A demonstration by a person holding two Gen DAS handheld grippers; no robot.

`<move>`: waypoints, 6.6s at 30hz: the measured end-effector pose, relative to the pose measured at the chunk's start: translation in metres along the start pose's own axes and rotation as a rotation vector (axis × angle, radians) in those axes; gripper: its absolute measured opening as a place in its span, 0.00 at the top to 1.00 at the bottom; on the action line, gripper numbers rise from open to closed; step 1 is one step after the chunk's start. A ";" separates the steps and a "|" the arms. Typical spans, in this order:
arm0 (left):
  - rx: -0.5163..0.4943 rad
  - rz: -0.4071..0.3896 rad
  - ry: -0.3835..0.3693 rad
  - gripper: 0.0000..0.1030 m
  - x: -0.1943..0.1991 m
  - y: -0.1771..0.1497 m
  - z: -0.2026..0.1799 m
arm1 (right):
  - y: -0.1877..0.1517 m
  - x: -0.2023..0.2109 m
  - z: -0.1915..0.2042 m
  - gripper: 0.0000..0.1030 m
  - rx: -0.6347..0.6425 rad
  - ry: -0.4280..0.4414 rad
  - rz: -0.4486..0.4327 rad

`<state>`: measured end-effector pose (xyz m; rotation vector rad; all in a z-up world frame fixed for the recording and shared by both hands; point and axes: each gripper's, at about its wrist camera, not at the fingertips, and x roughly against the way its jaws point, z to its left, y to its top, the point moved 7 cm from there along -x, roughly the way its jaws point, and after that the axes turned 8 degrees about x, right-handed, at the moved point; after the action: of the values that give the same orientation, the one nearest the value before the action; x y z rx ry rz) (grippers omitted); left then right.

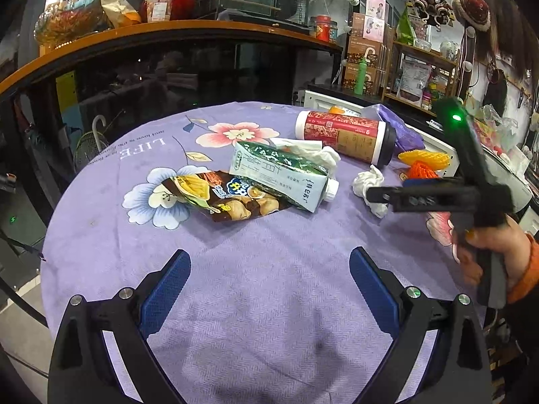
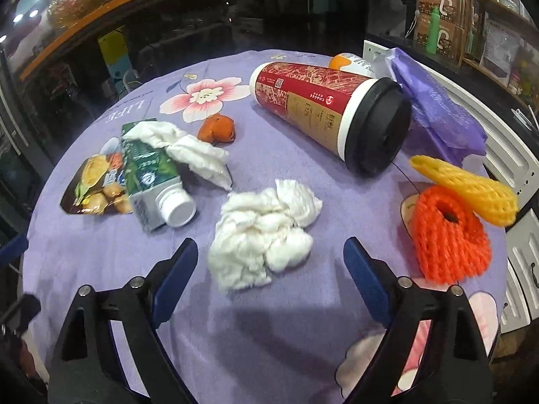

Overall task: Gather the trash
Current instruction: 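Close the right gripper on the crumpled white tissue, then grasp the white tissue by the green carton with the left gripper while right holds tissue, then carry both tissues to the bin and open the right gripper over it, then lower the left gripper's tissue into the bin and open it, then move both grippers back over the table, then close the left gripper on the brown snack bag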

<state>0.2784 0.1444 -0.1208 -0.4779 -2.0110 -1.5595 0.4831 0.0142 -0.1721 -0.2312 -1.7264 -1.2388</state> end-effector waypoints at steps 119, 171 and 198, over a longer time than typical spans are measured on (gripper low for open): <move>-0.494 0.398 -0.532 0.92 -0.092 -0.181 -0.422 | -0.400 0.153 -0.295 0.27 -0.618 -0.414 0.049; -0.450 0.076 -0.403 0.10 0.007 -0.077 -0.306 | -0.241 0.172 -0.183 0.24 -0.309 -0.179 -0.123; 0.398 0.137 -0.009 0.40 -0.049 0.037 0.079 | -0.050 0.098 0.047 0.24 0.182 0.090 -0.154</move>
<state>0.3228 0.2329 -0.1363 -0.4514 -2.1732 -1.0419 0.3730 -0.0059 -0.1282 0.0658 -1.7923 -1.1739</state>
